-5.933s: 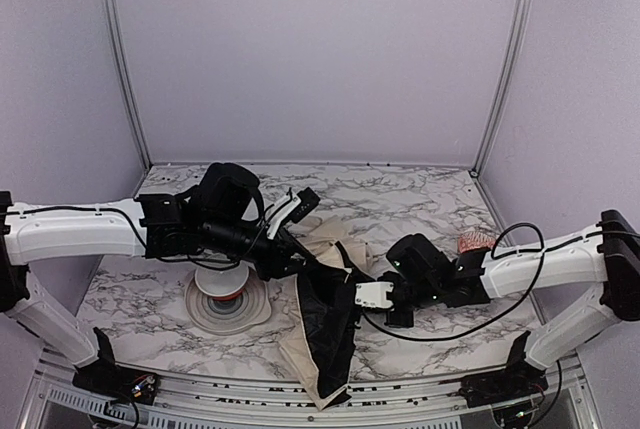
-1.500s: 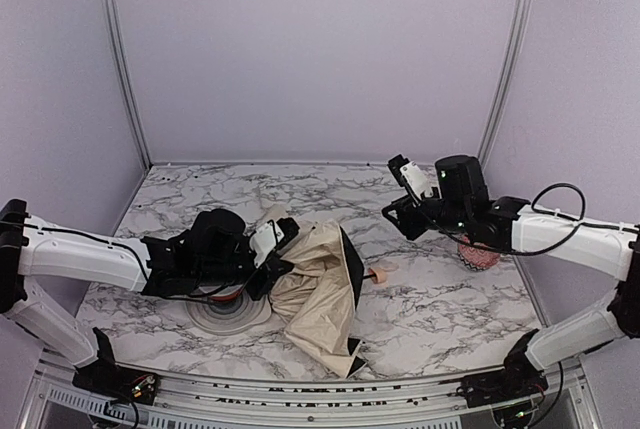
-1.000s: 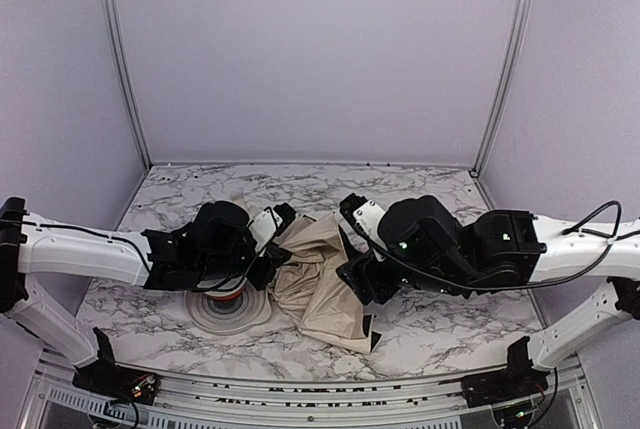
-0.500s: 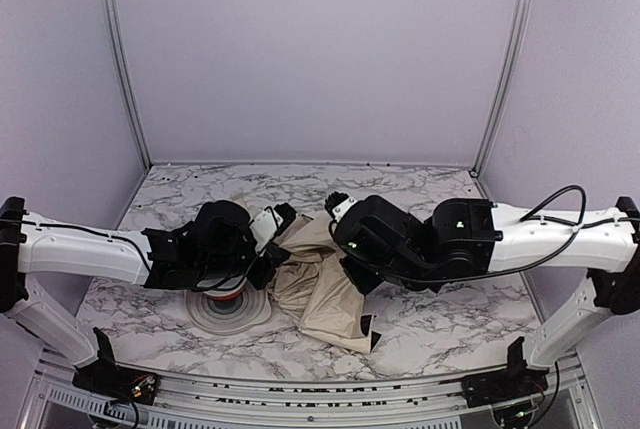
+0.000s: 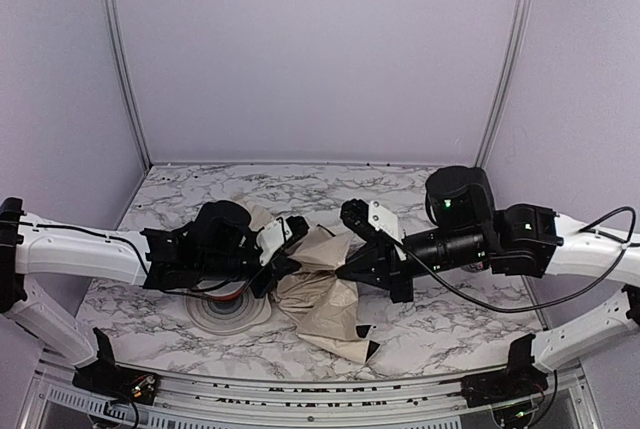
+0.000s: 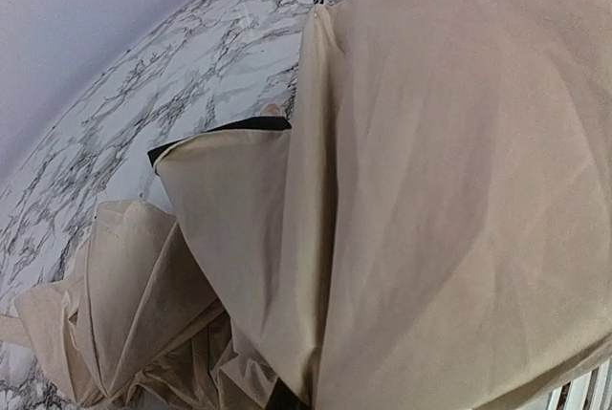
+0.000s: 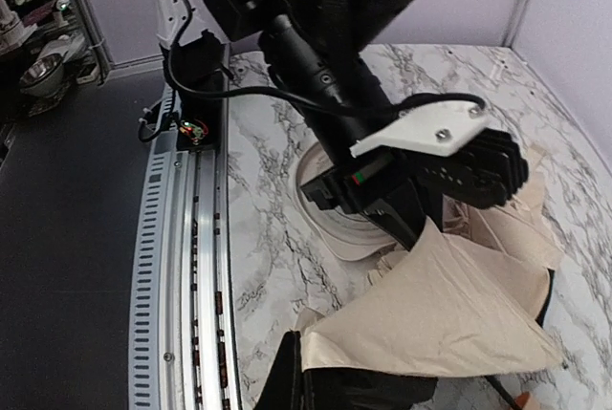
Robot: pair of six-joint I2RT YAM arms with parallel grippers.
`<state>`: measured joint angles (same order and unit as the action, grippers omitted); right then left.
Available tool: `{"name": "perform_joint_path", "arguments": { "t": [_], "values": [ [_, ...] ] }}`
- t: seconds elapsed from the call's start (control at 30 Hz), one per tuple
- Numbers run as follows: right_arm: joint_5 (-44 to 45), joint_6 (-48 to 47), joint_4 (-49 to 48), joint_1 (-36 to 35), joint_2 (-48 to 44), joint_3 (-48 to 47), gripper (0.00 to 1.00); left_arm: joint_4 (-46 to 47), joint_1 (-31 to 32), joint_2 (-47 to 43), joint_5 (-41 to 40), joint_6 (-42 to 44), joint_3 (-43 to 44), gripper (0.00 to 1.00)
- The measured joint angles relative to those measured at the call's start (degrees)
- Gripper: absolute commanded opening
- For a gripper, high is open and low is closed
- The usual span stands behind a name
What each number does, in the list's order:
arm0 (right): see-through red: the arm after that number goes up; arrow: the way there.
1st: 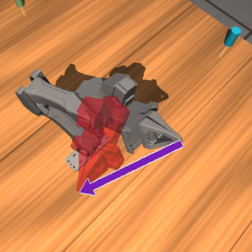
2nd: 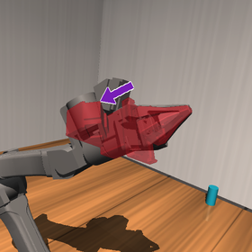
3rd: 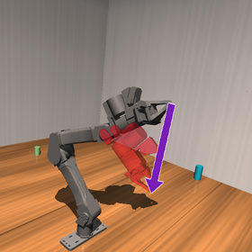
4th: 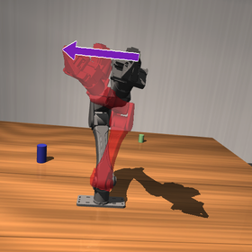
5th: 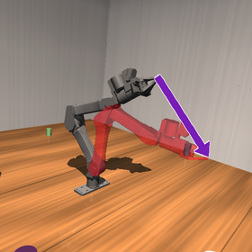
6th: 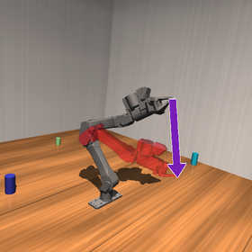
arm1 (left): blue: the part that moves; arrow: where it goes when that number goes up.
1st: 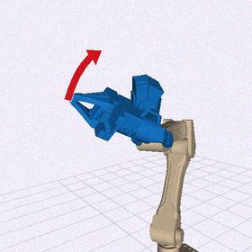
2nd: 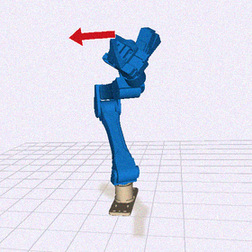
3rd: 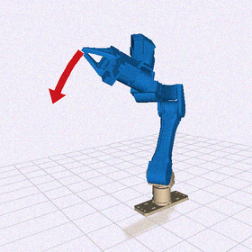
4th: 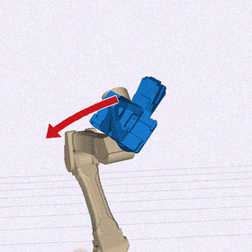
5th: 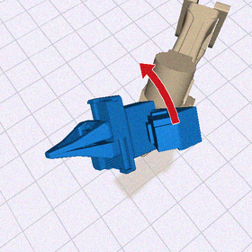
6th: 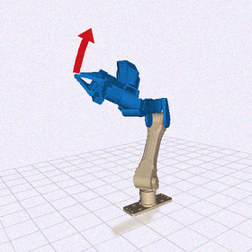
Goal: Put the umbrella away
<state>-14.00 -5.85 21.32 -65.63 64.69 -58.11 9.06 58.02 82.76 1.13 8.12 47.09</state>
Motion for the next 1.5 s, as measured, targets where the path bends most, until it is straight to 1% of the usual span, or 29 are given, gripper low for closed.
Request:
{"name": "perform_joint_path", "arguments": {
  "t": [0.13,0.2,0.27,0.33,0.47,0.57,0.6,0.63,0.7,0.73,0.77,0.83,0.9,0.97,1.03,1.17,1.27,1.33,1.37,1.4,1.5],
  "values": [
    [-10.32,-4.15,-3.17,0.48,5.44,-2.8,0.0,-0.13,-0.11,0.35,3.54,2.82,1.33,0.0],
    [-13.97,-5.29,-4.37,1.66,7.67,-3.96,0.0,-0.24,-0.17,0.92,5.6,4.35,1.75,0.0],
    [-17.14,-5.68,-6.05,4.0,8.44,-4.07,0.0,-0.44,-0.22,1.51,7.69,5.99,1.75,0.0],
    [-19.78,-5.16,-8.94,7.87,8.48,-3.91,0.0,-0.63,-0.33,1.97,9.31,7.26,1.73,0.0],
    [-21.09,-2.19,-16.98,16.92,8.33,-2.12,0.0,-0.66,-0.46,2.29,12.61,9.68,1.68,0.0],
    [-20.15,0.57,-21.77,21.66,8.68,0.7,0.0,0.17,-0.7,3.21,14.64,11.21,1.7,0.0],
    [-20.13,1.44,-22.95,22.53,9.35,1.29,0.0,0.48,-0.72,3.76,15.13,11.56,1.75,0.08],
    [-20.31,1.84,-23.8,22.93,10.38,1.4,0.0,0.61,-0.74,4.44,15.52,11.82,1.88,0.22],
    [-21.0,3.04,-26.43,23.17,13.14,1.29,0.0,0.52,-0.74,6.19,16.2,12.26,2.27,0.52],
    [-21.55,3.56,-27.5,23.17,14.49,1.09,0.0,0.22,-0.76,7.02,16.44,12.13,2.32,0.64],
    [-21.7,3.96,-28.24,23.17,15.1,1.03,0.0,-0.37,-0.76,7.63,16.41,12.09,2.29,0.72],
    [-21.79,4.7,-29.27,23.17,15.54,1.03,0.0,-0.68,-0.94,7.65,16.11,11.04,1.84,0.82],
    [-21.77,5.33,-30.58,23.17,15.1,1.05,0.0,-0.17,-1.11,6.21,15.13,10.19,1.01,0.88],
    [-21.77,5.99,-31.91,23.17,14.14,1.09,0.0,0.22,-1.46,2.58,13.62,8.72,-0.79,0.94],
    [-21.73,6.51,-32.96,23.17,13.07,1.4,0.0,0.57,-1.7,-1.29,12.61,8.07,-2.01,0.98],
    [-21.68,7.15,-34.56,22.73,12.09,1.7,0.0,2.71,-1.92,-6.62,11.17,6.4,-2.12,0.99],
    [-21.44,7.15,-34.69,21.99,12.11,1.7,0.0,3.65,-1.92,-6.05,9.9,4.39,-0.15,0.99],
    [-21.42,7.15,-34.69,21.24,12.13,1.7,0.0,4.44,-1.92,-3.93,8.94,2.73,2.03,0.97],
    [-21.33,7.15,-34.67,20.96,12.15,1.7,0.0,4.83,-1.92,-2.78,8.7,2.03,3.1,0.92],
    [-21.18,7.15,-34.67,20.74,12.17,1.7,0.0,5.27,-1.92,-1.64,8.5,1.18,4.07,0.83],
    [-20.2,7.15,-34.67,20.46,12.35,1.7,0.0,7.76,-1.9,2.19,8.55,-1.42,6.78,0.4]
  ]
}}
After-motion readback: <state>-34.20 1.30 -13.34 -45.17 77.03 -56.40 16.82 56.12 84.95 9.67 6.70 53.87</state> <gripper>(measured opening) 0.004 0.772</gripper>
